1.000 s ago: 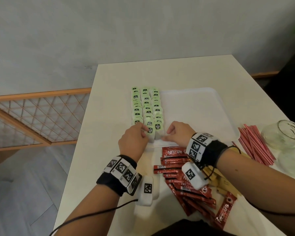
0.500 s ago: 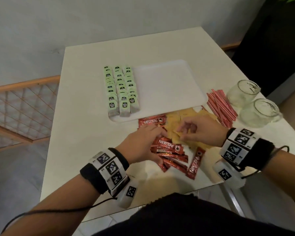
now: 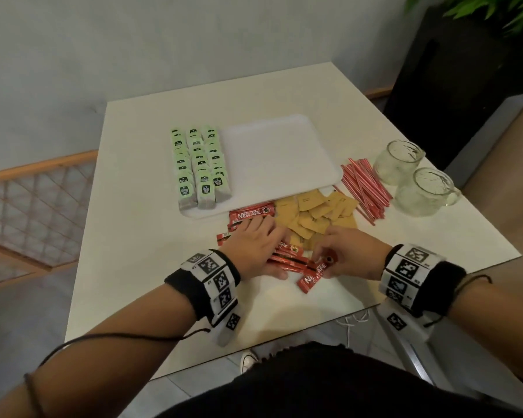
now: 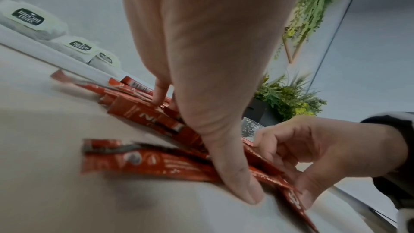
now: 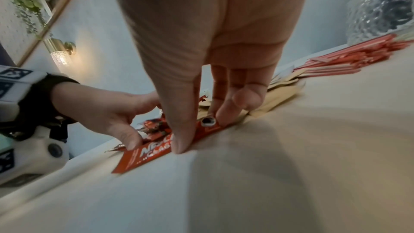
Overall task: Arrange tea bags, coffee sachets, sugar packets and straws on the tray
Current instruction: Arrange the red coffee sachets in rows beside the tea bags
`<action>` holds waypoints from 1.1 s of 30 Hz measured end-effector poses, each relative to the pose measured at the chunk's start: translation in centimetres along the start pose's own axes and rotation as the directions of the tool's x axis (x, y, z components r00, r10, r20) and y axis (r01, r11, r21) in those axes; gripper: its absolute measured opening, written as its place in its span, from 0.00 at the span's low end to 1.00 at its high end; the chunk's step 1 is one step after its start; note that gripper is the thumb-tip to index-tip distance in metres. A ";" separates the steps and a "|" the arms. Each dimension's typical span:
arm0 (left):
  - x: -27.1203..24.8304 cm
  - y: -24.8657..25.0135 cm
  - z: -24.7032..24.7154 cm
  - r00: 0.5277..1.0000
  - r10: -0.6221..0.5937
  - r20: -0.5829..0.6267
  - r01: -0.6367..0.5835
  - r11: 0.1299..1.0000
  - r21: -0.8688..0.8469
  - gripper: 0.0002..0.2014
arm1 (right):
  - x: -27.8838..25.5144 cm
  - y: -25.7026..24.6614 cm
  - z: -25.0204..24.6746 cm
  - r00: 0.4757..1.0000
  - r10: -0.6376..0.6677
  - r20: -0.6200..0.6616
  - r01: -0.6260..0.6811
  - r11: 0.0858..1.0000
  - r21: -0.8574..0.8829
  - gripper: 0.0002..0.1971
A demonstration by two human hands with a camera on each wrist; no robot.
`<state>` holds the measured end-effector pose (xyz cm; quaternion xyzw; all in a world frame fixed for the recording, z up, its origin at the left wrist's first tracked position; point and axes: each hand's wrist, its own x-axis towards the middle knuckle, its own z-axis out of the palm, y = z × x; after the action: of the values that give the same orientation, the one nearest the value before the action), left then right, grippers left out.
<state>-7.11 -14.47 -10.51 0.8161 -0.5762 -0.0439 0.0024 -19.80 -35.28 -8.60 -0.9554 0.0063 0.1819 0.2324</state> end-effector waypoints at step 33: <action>0.5 -2.4 -5.3 0.944 -0.246 0.220 0.329 0.642 -0.693 0.09 | 3.5 -1.5 -2.5 0.957 -0.004 -0.291 0.104 0.939 0.329 0.09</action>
<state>-4.29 -14.33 -5.44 0.8266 -0.3742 -0.3092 0.2849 -15.49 -34.82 -7.08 -0.9168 0.0449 0.0314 0.3957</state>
